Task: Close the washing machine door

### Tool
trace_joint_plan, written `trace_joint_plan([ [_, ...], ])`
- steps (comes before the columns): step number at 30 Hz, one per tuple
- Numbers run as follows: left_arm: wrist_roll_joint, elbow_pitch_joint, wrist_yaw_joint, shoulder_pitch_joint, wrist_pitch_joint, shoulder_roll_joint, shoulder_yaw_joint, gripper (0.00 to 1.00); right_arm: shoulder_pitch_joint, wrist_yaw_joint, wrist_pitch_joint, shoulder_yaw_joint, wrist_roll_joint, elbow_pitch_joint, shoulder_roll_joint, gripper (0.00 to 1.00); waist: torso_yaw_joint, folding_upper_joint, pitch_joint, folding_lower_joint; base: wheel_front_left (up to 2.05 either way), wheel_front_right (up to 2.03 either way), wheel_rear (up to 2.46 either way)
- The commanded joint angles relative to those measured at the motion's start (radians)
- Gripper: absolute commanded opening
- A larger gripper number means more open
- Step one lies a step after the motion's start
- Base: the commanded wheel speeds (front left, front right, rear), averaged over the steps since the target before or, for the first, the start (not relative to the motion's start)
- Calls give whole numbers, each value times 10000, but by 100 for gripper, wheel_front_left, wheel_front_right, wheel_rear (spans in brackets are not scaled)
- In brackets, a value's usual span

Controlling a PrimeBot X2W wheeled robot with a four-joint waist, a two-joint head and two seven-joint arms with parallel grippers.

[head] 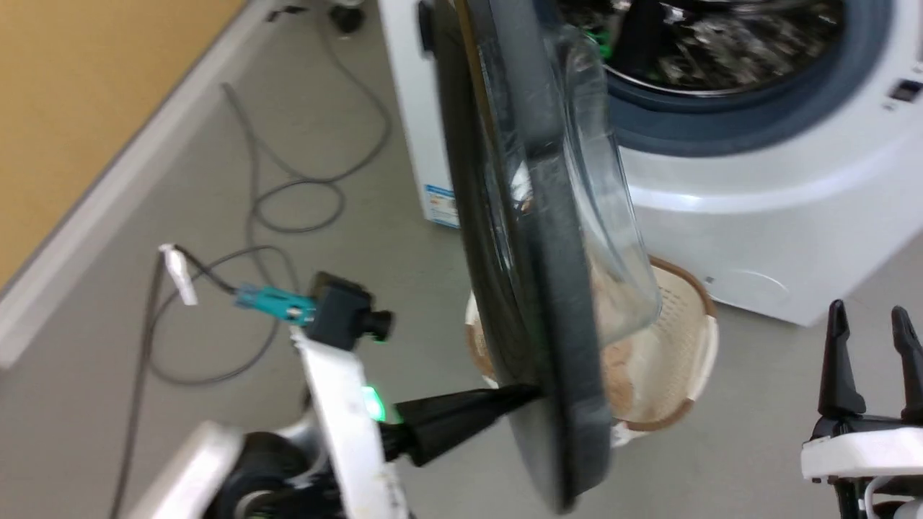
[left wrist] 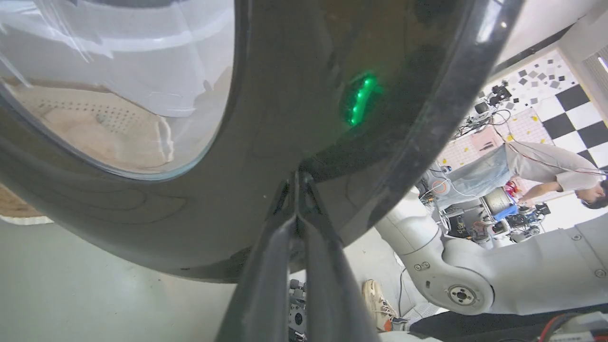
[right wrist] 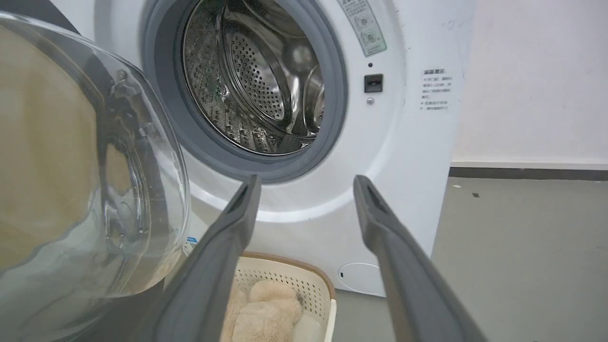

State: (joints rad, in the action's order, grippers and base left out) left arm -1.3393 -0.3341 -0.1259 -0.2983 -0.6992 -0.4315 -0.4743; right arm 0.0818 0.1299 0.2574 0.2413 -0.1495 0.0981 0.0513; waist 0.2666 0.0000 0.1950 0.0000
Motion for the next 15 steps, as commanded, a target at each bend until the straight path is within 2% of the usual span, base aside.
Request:
trace_joint_plan([
  [1,-42,38,-48,-248,193,209,-245,0,168,8,44,30,-5,-50,-11,100,-532,0,118,0,0,0,0],
  [8,-167,952,-48,-1059,1555,985,-1373,0,266,8,44,15,-169,-13,-11,100,-1710,0,293,0,0,0,0],
  [15,-181,2496,-48,-2058,3116,1699,-2171,0,423,8,44,-23,-367,47,-11,100,-2835,0,469,0,0,0,0],
])
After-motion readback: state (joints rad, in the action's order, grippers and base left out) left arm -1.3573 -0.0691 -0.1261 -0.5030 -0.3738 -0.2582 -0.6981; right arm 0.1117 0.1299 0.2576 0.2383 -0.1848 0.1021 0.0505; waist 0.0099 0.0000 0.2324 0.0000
